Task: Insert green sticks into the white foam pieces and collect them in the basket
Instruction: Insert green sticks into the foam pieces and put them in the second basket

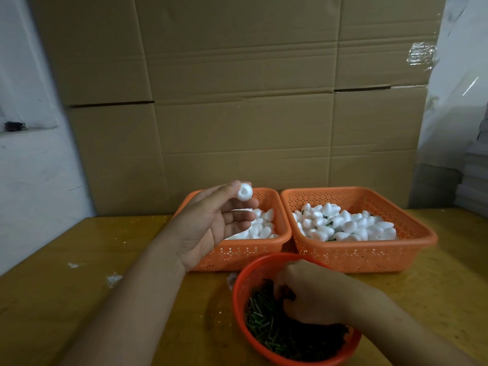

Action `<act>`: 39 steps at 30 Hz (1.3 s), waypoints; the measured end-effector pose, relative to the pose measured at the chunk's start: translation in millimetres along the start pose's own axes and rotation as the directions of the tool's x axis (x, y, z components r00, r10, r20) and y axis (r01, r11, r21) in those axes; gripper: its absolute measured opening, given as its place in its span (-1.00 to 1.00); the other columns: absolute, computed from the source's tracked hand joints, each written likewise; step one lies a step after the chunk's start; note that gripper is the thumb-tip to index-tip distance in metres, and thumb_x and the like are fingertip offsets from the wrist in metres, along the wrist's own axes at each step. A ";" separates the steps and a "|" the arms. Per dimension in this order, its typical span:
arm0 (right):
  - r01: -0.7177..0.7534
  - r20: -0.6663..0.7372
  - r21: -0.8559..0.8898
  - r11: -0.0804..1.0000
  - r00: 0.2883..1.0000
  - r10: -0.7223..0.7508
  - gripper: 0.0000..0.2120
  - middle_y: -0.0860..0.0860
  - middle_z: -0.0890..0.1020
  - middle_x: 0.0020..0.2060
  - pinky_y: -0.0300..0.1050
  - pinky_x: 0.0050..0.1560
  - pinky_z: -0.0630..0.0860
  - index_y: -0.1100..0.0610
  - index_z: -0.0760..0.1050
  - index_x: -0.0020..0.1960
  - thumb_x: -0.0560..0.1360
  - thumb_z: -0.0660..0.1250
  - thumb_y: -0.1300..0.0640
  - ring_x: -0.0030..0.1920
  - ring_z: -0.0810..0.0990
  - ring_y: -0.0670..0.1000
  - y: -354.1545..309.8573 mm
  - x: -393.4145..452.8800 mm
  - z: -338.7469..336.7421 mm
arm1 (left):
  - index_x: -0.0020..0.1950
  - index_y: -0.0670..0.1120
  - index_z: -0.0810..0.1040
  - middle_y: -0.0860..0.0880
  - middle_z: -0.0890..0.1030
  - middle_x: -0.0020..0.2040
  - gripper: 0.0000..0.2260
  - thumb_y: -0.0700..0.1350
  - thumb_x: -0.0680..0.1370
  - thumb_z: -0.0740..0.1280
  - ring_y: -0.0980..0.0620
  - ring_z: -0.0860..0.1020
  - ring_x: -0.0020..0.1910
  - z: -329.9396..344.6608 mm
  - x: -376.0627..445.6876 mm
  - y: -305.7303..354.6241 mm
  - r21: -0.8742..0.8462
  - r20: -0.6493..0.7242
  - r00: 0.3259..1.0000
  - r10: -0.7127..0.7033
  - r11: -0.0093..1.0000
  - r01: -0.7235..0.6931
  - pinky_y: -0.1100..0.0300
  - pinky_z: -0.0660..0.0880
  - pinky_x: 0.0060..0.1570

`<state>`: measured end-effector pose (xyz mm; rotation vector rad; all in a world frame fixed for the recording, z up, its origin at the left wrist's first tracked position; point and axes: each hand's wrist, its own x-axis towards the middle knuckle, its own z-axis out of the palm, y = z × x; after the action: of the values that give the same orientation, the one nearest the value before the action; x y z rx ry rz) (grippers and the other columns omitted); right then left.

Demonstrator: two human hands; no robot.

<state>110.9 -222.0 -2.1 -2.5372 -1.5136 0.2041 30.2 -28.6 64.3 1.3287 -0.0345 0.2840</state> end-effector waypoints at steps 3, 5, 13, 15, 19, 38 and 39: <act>0.000 -0.022 0.018 1.000 1.000 0.000 -0.79 -0.14 0.62 -0.01 -0.07 0.02 0.59 -0.02 0.60 0.04 0.46 0.28 0.14 -0.02 0.59 -0.09 0.9 -0.4 -0.3 | 0.25 -0.15 0.58 -0.14 0.70 -0.03 -0.60 -0.03 0.45 0.45 0.02 0.67 -0.18 0.1 -0.8 -0.7 -0.017 -0.002 1.000 0.016 1.000 -0.016 0.20 0.61 -0.21; 0.014 -0.018 0.028 1.000 1.000 -0.014 -0.79 -0.15 0.63 -0.02 -0.10 0.04 0.57 -0.03 0.60 0.03 0.46 0.28 0.16 -0.01 0.58 -0.12 0.9 0.0 -0.8 | 0.23 -0.12 0.59 -0.12 0.70 -0.01 -0.59 -0.08 0.42 0.53 0.01 0.68 -0.12 0.2 -1.3 -1.9 0.008 0.002 0.999 0.032 0.999 -0.032 0.20 0.61 -0.18; 0.085 -0.049 0.076 0.993 0.996 -0.081 -0.84 -0.19 0.63 -0.08 -0.38 -0.05 0.47 -0.04 0.63 -0.02 0.46 0.34 0.15 -0.05 0.55 -0.21 0.9 -1.1 -6.1 | 0.05 0.06 0.71 0.00 0.69 -0.02 -0.70 -0.20 0.36 0.52 0.06 0.65 -0.01 1.1 -0.5 -4.2 0.152 -0.015 0.991 0.130 0.980 -0.126 0.21 0.59 -0.07; 0.088 -0.094 0.119 0.989 0.993 -0.077 -0.86 -0.19 0.65 -0.08 -0.36 -0.03 0.50 -0.04 0.64 -0.01 0.48 0.37 0.14 -0.05 0.57 -0.23 1.6 -1.3 -9.7 | 0.11 0.01 0.69 -0.06 0.70 -0.01 -0.70 -0.17 0.39 0.51 0.02 0.67 -0.02 1.7 -0.3 -3.2 0.089 -0.021 0.995 0.100 0.991 -0.098 0.21 0.60 -0.11; 0.092 -0.123 0.560 0.823 0.992 -0.027 -0.95 0.00 0.69 -0.20 -0.27 -0.15 0.57 0.11 0.62 -0.05 0.52 0.42 0.23 -0.20 0.64 -0.14 -2.5 -4.3 -23.3 | 0.24 -0.09 0.59 -0.14 0.70 0.01 -0.62 -0.18 0.43 0.48 -0.03 0.69 -0.11 1.9 -0.2 -1.2 -0.080 -0.015 0.999 0.029 0.996 -0.030 0.18 0.61 -0.19; 0.383 -0.230 0.850 -0.361 0.887 0.401 -0.87 0.17 0.67 -0.26 -0.32 -0.33 0.61 0.27 0.60 -0.12 0.33 0.42 0.29 -0.29 0.71 -0.01 -28.9 -13.2 -55.6 | 0.06 0.01 0.67 -0.06 0.70 0.08 -0.67 0.00 0.32 0.56 0.05 0.67 -0.06 1.8 -2.1 -1.4 -0.040 0.069 0.998 0.006 0.999 -0.003 0.23 0.59 -0.19; 0.418 -0.252 0.840 -0.346 0.866 0.433 -0.87 0.16 0.67 -0.27 -0.32 -0.34 0.60 0.26 0.60 -0.12 0.33 0.43 0.28 -0.29 0.71 -0.02 -28.9 -12.2 -54.5 | 0.06 0.02 0.68 -0.03 0.70 0.05 -0.67 0.01 0.31 0.57 0.07 0.66 -0.08 2.1 -2.5 -1.5 -0.030 0.062 0.998 0.004 1.000 -0.002 0.24 0.58 -0.21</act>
<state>91.8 -223.8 57.8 -0.7981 -0.3619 0.4843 28.4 -31.4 62.8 1.3074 -0.0929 0.2442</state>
